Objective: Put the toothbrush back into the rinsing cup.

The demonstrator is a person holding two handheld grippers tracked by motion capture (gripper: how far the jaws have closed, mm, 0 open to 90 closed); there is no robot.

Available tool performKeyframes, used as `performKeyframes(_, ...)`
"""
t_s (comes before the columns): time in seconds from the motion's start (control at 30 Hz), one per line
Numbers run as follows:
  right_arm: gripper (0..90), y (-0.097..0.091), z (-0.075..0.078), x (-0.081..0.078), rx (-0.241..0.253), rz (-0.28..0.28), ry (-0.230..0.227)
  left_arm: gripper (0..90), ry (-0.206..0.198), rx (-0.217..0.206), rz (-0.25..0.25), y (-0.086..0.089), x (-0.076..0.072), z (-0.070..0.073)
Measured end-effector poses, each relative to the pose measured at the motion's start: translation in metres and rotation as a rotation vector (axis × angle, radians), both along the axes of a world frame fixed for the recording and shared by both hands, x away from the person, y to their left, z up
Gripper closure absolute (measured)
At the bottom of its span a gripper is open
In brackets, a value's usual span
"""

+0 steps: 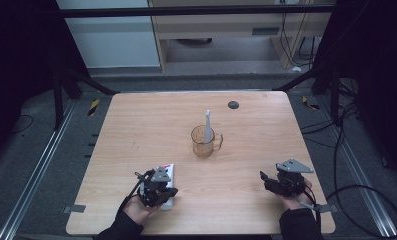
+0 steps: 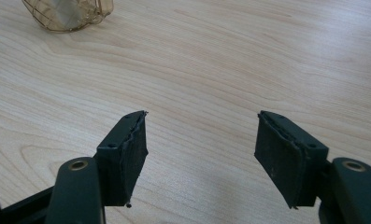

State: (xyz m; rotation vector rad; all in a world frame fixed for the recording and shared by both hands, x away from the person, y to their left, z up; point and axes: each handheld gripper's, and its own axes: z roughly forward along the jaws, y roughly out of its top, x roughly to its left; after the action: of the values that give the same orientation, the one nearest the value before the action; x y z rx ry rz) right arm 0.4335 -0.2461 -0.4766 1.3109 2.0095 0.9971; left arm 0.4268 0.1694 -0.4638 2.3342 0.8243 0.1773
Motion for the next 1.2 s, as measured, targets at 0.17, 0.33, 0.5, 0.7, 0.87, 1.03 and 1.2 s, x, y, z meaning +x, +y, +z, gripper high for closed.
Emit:
performKeyframes(0.17,34.0,0.000,-0.001,0.000,-0.002,-0.001,0.004,89.3,0.005,0.012,0.003,0.006,-0.007,0.000)
performKeyframes(0.33,34.0,0.001,-0.001,-0.001,-0.001,-0.001,0.008,89.3,0.011,0.040,0.005,0.012,-0.011,-0.002)
performKeyframes(0.5,34.0,0.001,-0.001,0.000,-0.006,0.002,0.005,89.3,0.019,0.046,0.024,0.020,-0.013,-0.004)
performKeyframes(0.7,34.0,0.001,-0.002,0.000,-0.007,-0.001,0.008,89.2,0.028,0.054,0.040,0.029,-0.015,-0.005)
performKeyframes(0.87,34.0,0.001,-0.002,0.000,-0.009,0.002,0.007,89.2,0.027,0.056,0.051,0.034,-0.017,-0.004)
performKeyframes(1.03,34.0,0.001,-0.002,0.000,-0.007,-0.001,0.008,89.2,0.030,0.061,0.060,0.038,-0.017,-0.004)
performKeyframes(1.2,34.0,0.001,-0.002,0.000,-0.007,0.000,0.009,87.6,0.034,0.064,0.065,0.040,-0.017,-0.003)
